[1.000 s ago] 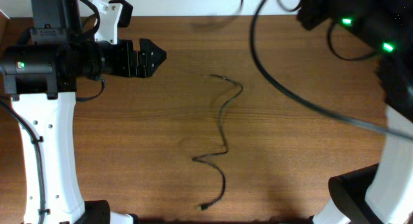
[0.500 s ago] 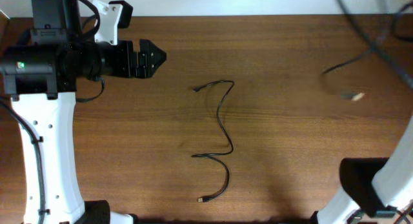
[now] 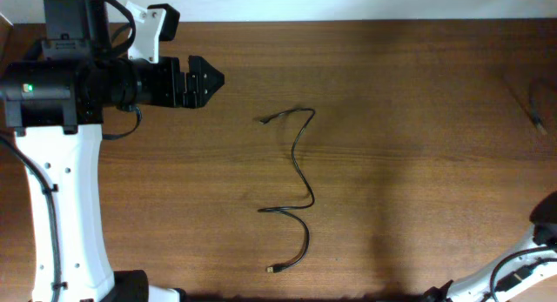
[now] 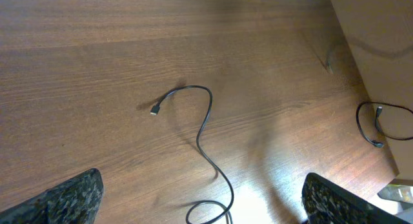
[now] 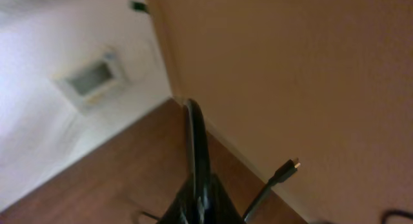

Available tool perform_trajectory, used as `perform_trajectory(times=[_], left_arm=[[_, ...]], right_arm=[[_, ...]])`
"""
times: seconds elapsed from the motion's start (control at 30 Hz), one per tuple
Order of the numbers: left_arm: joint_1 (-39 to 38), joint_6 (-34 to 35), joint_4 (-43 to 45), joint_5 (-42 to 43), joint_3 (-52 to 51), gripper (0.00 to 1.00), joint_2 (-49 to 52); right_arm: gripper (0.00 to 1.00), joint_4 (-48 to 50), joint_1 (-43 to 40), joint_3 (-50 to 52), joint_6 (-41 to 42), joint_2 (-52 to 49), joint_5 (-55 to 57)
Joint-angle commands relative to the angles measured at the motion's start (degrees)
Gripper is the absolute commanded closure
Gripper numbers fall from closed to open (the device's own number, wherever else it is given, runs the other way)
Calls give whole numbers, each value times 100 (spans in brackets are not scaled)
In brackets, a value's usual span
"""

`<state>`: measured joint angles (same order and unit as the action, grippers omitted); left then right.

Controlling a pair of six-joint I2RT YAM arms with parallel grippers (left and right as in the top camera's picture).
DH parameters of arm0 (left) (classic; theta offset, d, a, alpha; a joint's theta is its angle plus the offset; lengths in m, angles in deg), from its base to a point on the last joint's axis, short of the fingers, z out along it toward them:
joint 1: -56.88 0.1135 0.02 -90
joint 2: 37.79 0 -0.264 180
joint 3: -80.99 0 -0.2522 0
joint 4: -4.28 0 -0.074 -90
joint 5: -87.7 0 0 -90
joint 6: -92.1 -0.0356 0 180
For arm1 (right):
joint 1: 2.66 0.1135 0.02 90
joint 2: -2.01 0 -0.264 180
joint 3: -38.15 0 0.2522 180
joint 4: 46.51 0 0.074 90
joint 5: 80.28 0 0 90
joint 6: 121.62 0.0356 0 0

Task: Untangle cables
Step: 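Bring the right gripper back toward the remaining black cable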

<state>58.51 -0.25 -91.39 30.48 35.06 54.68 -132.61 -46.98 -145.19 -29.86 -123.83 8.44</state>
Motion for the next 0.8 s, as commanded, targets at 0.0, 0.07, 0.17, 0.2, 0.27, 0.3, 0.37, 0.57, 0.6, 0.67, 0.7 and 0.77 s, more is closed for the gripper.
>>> perform_trajectory(times=[0.0, 0.07, 0.17, 0.2, 0.27, 0.3, 0.37, 0.57, 0.6, 0.67, 0.7, 0.77], left_arm=[[2, 61, -44, 68, 9, 1, -33], [2, 79, -46, 94, 9, 1, -33], [2, 168, -48, 109, 9, 1, -33], [2, 166, -46, 107, 9, 1, -33], [2, 164, -44, 107, 9, 1, -33], [2, 164, -46, 107, 9, 1, -33], [2, 164, -52, 107, 9, 1, -33], [2, 144, -87, 107, 9, 1, -33], [2, 144, -90, 107, 9, 1, -33], [4, 144, -92, 105, 9, 1, -33], [4, 144, -90, 105, 9, 1, -33], [4, 144, -92, 105, 9, 1, -33]], right_arm=[[96, -247, -535, -7, 236, -225, -409], [96, -487, -811, -7, 501, -284, -409], [1, -527, -1021, -7, 496, -291, -734], [1, -492, -1051, -9, 496, -291, -1075], [1, -435, -1032, -9, 494, -291, -2052], [1, -422, -986, -9, 494, -289, -2459], [1, -479, -828, -11, 494, -278, -2994], [1, -1257, 358, -11, -306, -258, -3864], [1, -1335, 603, -11, -304, -258, -3884], [1, -1440, 1204, -11, -304, -258, -3882], [1, -1502, 1453, -11, -302, -258, -3882], [1, -1670, 1956, -11, -302, -258, -3880]])
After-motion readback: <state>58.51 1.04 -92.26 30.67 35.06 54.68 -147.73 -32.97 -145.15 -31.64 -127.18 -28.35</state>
